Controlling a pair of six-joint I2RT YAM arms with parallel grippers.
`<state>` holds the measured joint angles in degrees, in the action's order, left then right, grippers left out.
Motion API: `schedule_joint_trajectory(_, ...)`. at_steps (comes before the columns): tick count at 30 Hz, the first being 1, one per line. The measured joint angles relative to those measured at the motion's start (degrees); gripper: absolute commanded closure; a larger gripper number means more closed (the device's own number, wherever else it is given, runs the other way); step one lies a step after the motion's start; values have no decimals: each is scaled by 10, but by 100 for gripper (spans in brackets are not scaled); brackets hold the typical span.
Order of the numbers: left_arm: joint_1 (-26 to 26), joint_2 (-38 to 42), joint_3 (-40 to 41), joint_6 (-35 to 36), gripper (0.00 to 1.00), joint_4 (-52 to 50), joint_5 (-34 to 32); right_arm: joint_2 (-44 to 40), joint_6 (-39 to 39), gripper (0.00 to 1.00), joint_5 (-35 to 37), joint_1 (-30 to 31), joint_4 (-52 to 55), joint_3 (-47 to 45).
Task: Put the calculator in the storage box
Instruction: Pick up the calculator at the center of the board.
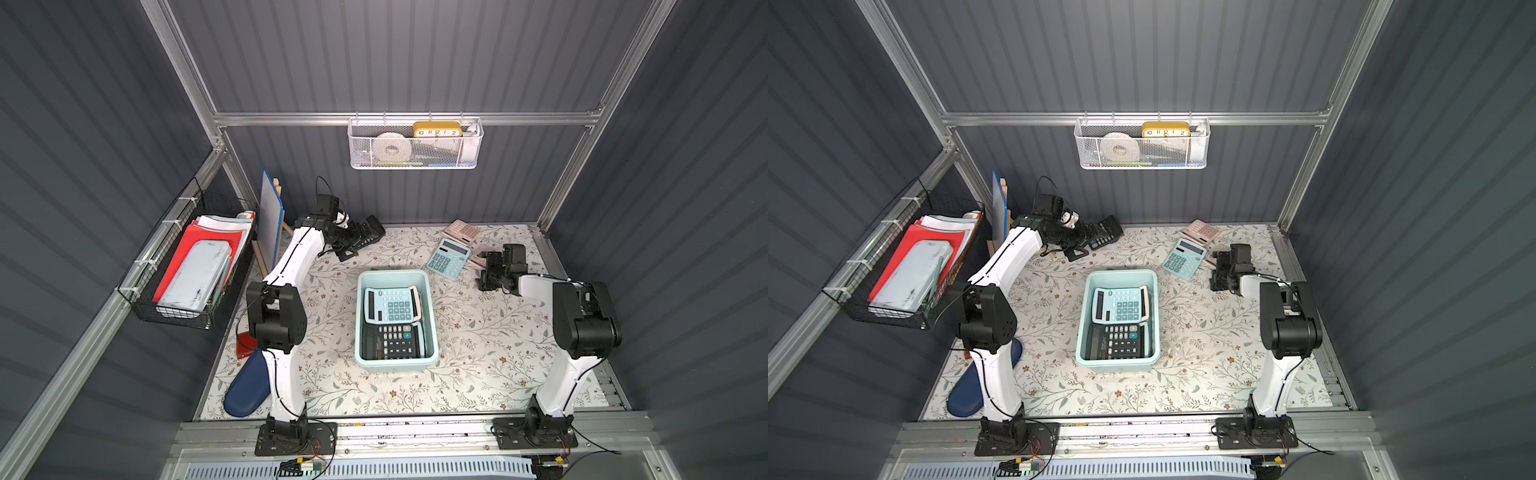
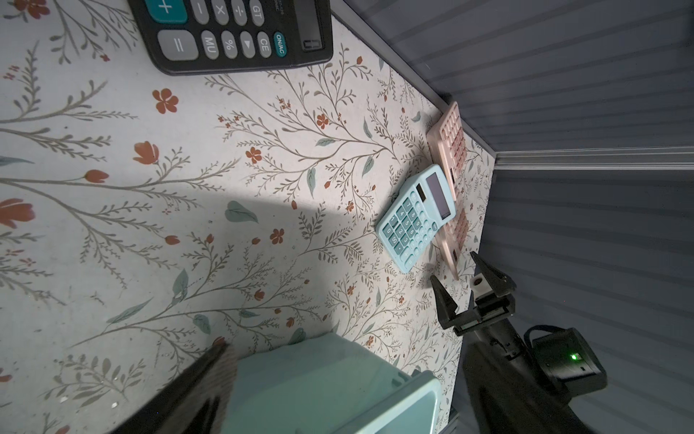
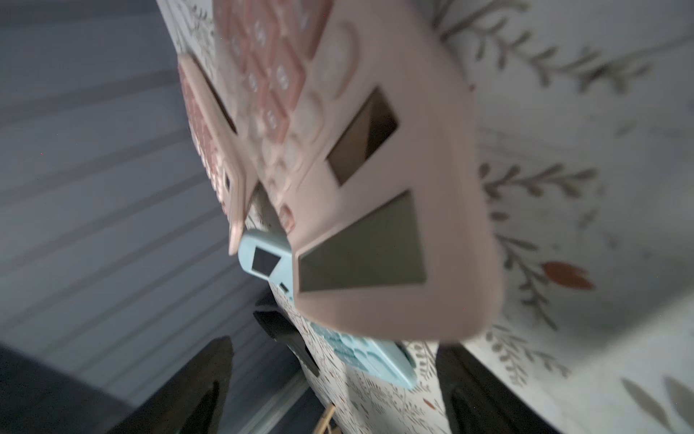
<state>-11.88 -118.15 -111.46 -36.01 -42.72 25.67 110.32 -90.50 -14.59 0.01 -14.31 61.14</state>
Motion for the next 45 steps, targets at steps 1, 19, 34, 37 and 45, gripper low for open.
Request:
schedule_joint_trajectory(1, 0, 0, 1, 0, 1, 0, 0, 7, -9, 22, 5, -1, -10, 0)
schedule_joint_trajectory(19, 2, 28, 41, -3, 1, 2, -5, 64, -97, 81, 49, -4, -129, -13)
schedule_joint_trajectory(34, 2, 80, 88, -9, 1, 10, -6, -69, -74, 100, 56, -12, -128, -156)
schedule_joint_trajectory(37, 2, 98, 105, -12, 1, 15, -3, -110, -49, 100, 49, -15, -97, -169)
schedule_joint_trajectory(45, 2, 133, 119, -21, 1, 29, 22, -252, 52, 100, -17, -17, 10, -174)
